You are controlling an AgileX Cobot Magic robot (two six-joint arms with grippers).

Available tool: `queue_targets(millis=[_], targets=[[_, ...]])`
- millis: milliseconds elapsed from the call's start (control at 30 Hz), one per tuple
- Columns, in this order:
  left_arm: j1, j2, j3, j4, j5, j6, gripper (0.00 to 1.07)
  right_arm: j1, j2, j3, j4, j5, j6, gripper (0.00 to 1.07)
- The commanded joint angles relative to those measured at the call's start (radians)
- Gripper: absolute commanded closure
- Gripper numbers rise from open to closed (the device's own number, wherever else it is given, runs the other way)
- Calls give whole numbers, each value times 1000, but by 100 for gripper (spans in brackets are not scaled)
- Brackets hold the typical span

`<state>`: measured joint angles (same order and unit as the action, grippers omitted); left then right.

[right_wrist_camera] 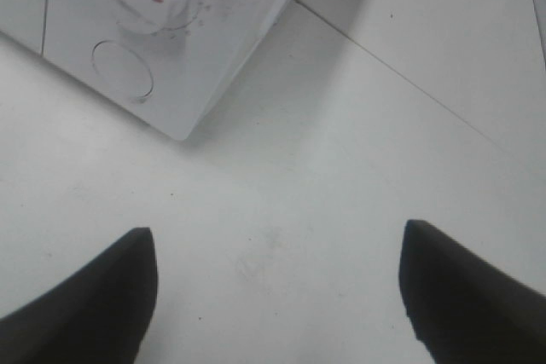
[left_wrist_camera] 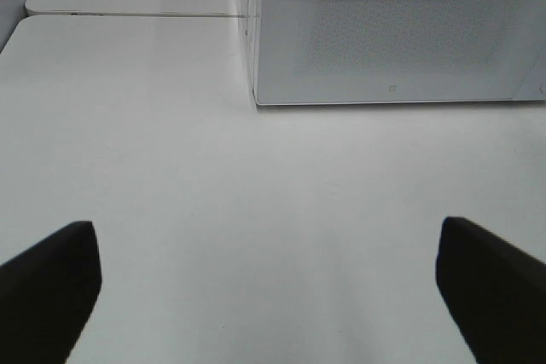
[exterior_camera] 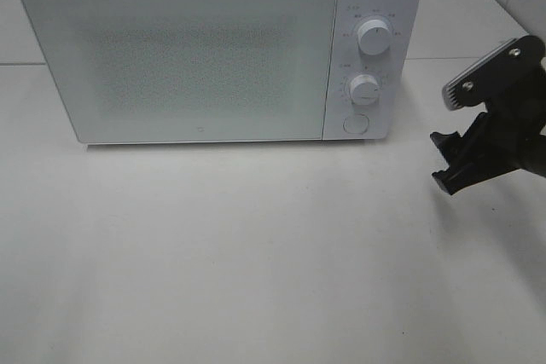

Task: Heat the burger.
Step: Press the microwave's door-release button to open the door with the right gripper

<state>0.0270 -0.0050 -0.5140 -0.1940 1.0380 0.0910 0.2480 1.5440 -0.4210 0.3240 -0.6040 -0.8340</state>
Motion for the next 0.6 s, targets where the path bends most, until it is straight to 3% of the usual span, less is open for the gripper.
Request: queue_targets(millis=[33,600], targets=[[5,-8,-1,1,-10,-3,6,64,19,2,68,-22,-166,31],[5,-8,-1,1,-10,-3,6,220,50,0,71,-15,-358,31]])
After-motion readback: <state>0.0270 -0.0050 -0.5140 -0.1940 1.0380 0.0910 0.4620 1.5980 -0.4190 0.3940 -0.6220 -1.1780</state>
